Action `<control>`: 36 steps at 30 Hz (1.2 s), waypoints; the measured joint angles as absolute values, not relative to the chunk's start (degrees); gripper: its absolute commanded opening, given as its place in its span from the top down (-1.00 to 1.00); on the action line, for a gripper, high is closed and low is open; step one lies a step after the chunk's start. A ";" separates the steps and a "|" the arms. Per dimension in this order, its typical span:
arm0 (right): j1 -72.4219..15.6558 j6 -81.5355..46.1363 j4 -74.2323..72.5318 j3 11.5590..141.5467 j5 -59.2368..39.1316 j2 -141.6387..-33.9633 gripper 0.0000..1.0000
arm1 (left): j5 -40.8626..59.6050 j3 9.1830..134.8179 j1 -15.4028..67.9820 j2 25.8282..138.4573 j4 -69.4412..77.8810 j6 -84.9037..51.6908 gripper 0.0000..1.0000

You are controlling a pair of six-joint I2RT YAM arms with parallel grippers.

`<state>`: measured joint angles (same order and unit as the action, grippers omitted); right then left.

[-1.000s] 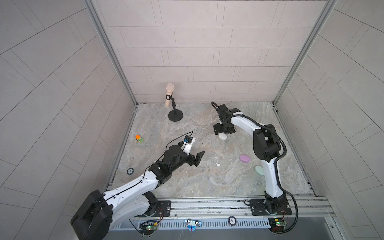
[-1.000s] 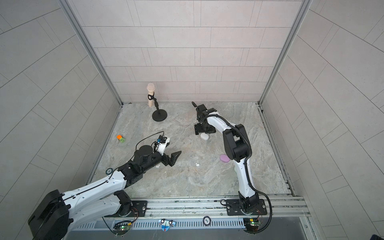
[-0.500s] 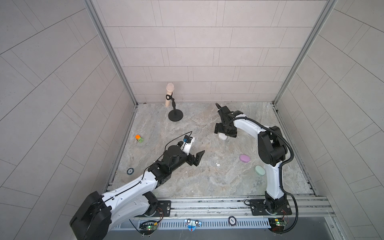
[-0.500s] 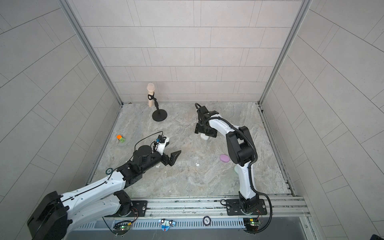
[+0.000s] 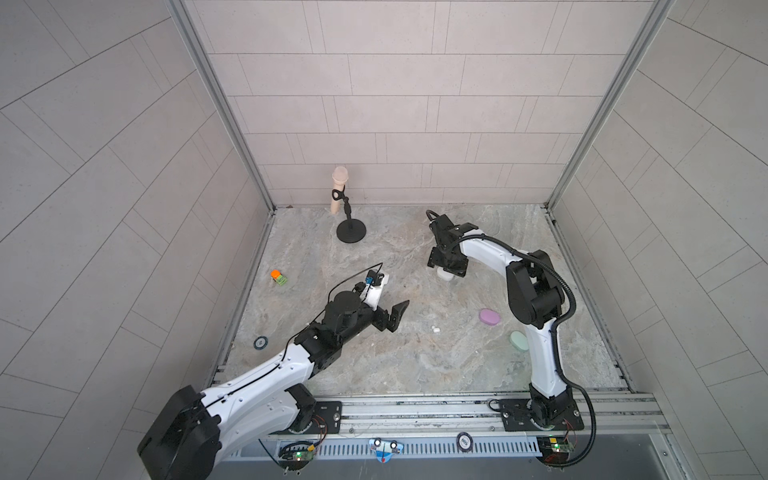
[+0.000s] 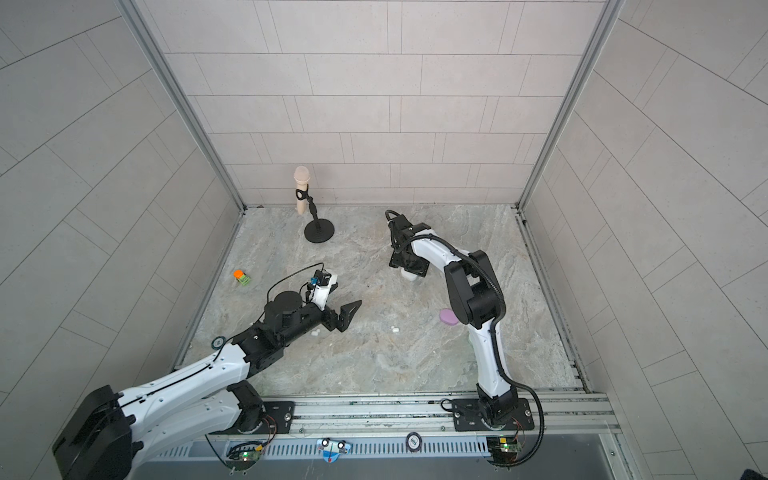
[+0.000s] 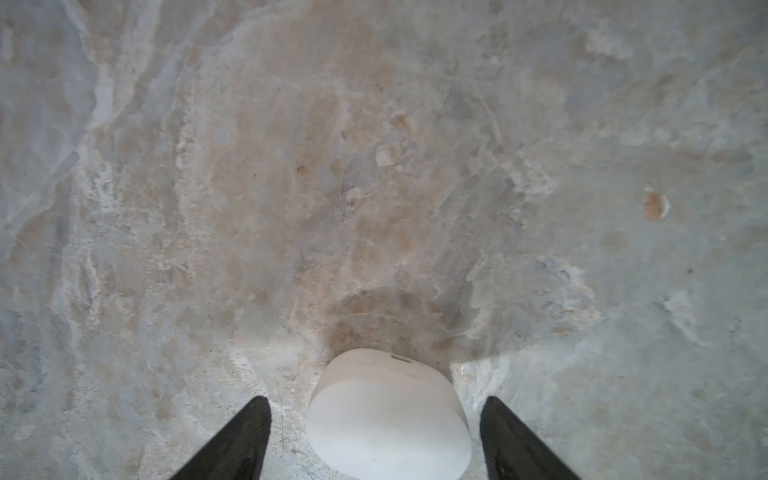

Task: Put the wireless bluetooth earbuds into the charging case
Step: 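Lower the right gripper and close its fingers on the white case, then lift the white case toward the left gripper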

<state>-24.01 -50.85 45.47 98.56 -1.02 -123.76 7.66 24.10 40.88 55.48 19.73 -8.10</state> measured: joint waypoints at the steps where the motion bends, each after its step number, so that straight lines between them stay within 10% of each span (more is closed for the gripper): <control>1: -24.01 -51.00 45.50 98.56 -0.99 -123.90 -0.60 | 7.66 24.10 40.88 55.48 19.73 -8.10 -1.00; 36: -23.94 -52.56 44.10 97.14 -2.90 -125.12 -0.29 | 7.31 24.10 40.88 54.52 19.66 -8.10 -1.00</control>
<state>-23.94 -52.56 44.10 97.14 -2.90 -125.12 7.31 24.10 40.88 54.52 19.66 -8.10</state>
